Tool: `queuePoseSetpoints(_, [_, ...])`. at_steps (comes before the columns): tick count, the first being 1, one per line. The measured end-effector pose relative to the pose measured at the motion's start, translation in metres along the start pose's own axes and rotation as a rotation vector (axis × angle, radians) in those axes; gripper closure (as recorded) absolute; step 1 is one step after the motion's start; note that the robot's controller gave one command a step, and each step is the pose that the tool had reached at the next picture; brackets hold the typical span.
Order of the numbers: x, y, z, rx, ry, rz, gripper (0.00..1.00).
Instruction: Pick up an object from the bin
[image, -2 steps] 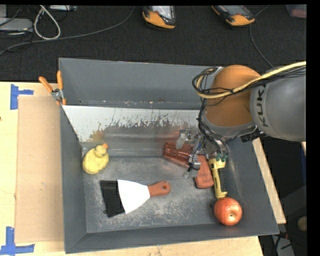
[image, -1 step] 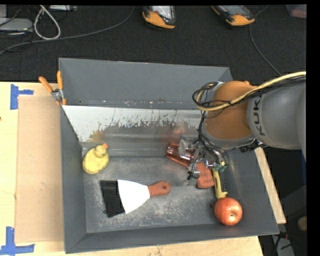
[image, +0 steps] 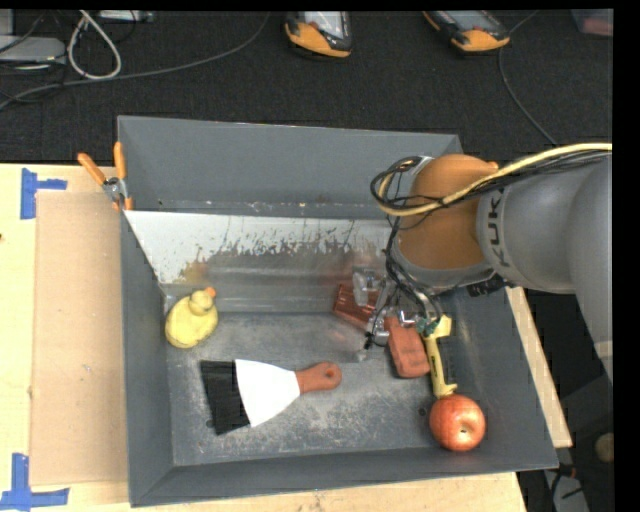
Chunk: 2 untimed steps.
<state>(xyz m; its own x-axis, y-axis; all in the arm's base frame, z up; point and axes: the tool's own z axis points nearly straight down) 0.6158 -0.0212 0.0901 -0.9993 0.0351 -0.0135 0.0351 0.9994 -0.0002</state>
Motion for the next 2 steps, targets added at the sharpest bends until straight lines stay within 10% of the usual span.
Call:
queuePoseSetpoints(1, [-0.0047, -0.0184, 0.0071, -0.007, -0.045, 0.018, 1.00])
queuePoseSetpoints(2, [-0.0046, -0.0182, 0.0071, -0.007, -0.045, 0.017, 1.00])
